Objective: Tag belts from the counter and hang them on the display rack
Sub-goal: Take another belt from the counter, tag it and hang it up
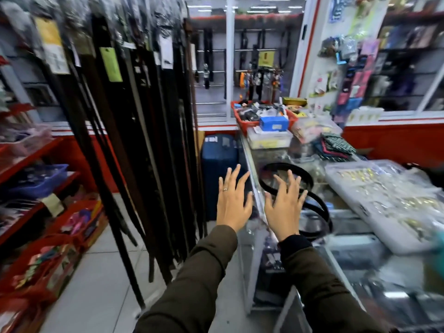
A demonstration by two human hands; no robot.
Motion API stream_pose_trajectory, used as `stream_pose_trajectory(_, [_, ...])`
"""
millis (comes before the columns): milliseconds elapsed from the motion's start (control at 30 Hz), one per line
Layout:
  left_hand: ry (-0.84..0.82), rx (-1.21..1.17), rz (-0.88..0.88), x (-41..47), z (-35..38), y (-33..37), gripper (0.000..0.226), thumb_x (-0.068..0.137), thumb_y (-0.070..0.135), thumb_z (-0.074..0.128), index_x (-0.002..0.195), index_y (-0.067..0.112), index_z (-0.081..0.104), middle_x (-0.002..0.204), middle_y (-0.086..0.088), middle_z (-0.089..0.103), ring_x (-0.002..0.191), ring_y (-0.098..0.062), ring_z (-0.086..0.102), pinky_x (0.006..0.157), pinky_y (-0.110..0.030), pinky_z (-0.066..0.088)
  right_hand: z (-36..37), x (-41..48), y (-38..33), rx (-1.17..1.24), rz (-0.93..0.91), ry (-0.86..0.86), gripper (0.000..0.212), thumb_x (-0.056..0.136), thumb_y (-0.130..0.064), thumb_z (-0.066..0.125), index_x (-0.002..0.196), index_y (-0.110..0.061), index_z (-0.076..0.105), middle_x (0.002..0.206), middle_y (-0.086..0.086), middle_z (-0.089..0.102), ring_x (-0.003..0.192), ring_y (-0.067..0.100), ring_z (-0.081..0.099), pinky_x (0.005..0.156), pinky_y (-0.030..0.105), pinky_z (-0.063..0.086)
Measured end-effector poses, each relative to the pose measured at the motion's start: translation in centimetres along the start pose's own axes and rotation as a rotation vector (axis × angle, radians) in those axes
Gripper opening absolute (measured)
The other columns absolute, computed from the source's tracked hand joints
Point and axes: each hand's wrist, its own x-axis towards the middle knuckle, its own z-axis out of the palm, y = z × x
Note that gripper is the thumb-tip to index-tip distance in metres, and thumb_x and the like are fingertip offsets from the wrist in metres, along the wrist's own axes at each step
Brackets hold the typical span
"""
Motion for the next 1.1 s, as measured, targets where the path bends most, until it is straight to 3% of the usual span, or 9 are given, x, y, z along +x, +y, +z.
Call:
stream_pose_trajectory(167, [-0.354, -0.078, 0.055, -1.1, 6.0, 4.5, 0.055, 0.105, 0.035, 0.041, 0.157, 0.021, 0.027, 0.168, 0.001, 0.018, 0.157, -0.021, 0.004, 0.129, -0.043, 0.000, -2.7, -2.9, 8.4, -0.040, 0.270, -0.037, 0.049, 0.094, -0.012, 0.051, 0.143, -0.006, 0.043, 0.163, 0.019, 0.019, 0.153, 0.037, 0.011, 0.124, 0.054, 0.008])
stream_pose_trajectory(300, [-0.680, -0.072, 0.135, -1.5, 9.1, 8.3, 0.057, 0.105, 0.034, 0.042, 0.155, 0.009, 0.031, 0.164, -0.009, 0.029, 0.155, -0.025, 0.016, 0.126, -0.040, 0.008, -4.6, -4.2, 13.4, 0.067, 0.547, -0.046, 0.059, 0.088, 0.002, 0.052, 0.145, 0.005, 0.037, 0.149, 0.033, 0.035, 0.141, 0.045, 0.032, 0.117, 0.045, 0.024])
stream_pose_trajectory(433, [-0.850, 0.091, 0.175, -1.8, 12.1, 10.8, 0.055, 0.102, 0.041, 0.039, 0.139, 0.002, 0.050, 0.142, -0.022, 0.054, 0.133, -0.035, 0.049, 0.115, -0.042, 0.026, -5.9, -4.4, 15.3, 0.266, 0.771, -0.151, 0.039, 0.085, 0.010, 0.056, 0.123, 0.015, 0.054, 0.113, 0.025, 0.067, 0.106, 0.030, 0.066, 0.092, 0.041, 0.047])
stream_pose_trajectory(533, [-0.816, 0.144, 0.166, -1.8, 13.5, 11.5, 0.042, 0.100, 0.031, 0.052, 0.130, 0.001, 0.056, 0.129, -0.023, 0.060, 0.122, -0.038, 0.056, 0.102, -0.044, 0.040, -4.8, -4.7, 16.4, 0.439, 0.807, -0.222, 0.041, 0.081, 0.008, 0.061, 0.121, 0.008, 0.061, 0.099, 0.017, 0.069, 0.075, 0.015, 0.067, 0.066, 0.028, 0.054])
stream_pose_trajectory(600, [-0.772, 0.151, 0.175, -1.6, 13.5, 11.5, 0.037, 0.099, 0.026, 0.053, 0.127, 0.002, 0.059, 0.125, -0.022, 0.062, 0.118, -0.039, 0.059, 0.098, -0.044, 0.047, -4.3, -4.8, 16.6, 0.360, 0.733, -0.195, 0.054, 0.076, -0.004, 0.065, 0.129, -0.004, 0.057, 0.110, 0.019, 0.069, 0.093, 0.033, 0.067, 0.083, 0.041, 0.057])
stream_pose_trajectory(700, [-0.768, 0.161, 0.227, -1.4, 13.3, 10.9, 0.034, 0.097, 0.021, 0.054, 0.126, 0.004, 0.060, 0.124, -0.022, 0.063, 0.115, -0.039, 0.061, 0.096, -0.045, 0.050, -4.8, -5.1, 15.6, 0.102, 0.476, -0.166, 0.064, 0.082, 0.003, 0.056, 0.143, -0.014, 0.044, 0.129, 0.019, 0.045, 0.111, 0.031, 0.049, 0.104, 0.044, 0.043])
stream_pose_trajectory(867, [-0.737, 0.097, 0.275, -0.9, 11.4, 8.2, 0.035, 0.093, 0.023, 0.055, 0.124, 0.010, 0.062, 0.122, -0.016, 0.067, 0.114, -0.037, 0.062, 0.100, -0.044, 0.049, -5.3, -4.0, 14.7, -0.363, 0.110, -0.302, 0.033, 0.087, -0.020, 0.064, 0.118, -0.030, 0.069, 0.149, 0.005, 0.045, 0.148, 0.036, 0.023, 0.119, 0.064, 0.002])
stream_pose_trajectory(1000, [-0.716, 0.020, 0.260, -0.5, 8.2, 5.7, 0.044, 0.085, 0.031, 0.051, 0.123, 0.013, 0.065, 0.118, -0.014, 0.070, 0.111, -0.034, 0.062, 0.099, -0.042, 0.048, -6.0, -2.6, 12.2, -0.316, 0.003, -0.456, 0.024, 0.087, -0.038, 0.067, 0.110, -0.031, 0.070, 0.124, -0.007, 0.069, 0.142, 0.019, 0.040, 0.116, 0.058, -0.019])
stream_pose_trajectory(1100, [-0.613, 0.012, 0.277, -0.8, 5.6, 3.7, 0.044, 0.080, 0.035, 0.050, 0.114, 0.018, 0.070, 0.105, -0.006, 0.073, 0.103, -0.029, 0.063, 0.099, -0.039, 0.045, -5.9, -1.7, 10.1, -0.125, -0.051, -0.538, 0.026, 0.083, -0.037, 0.073, 0.105, -0.025, 0.073, 0.109, -0.004, 0.077, 0.116, 0.017, 0.064, 0.120, 0.048, 0.009])
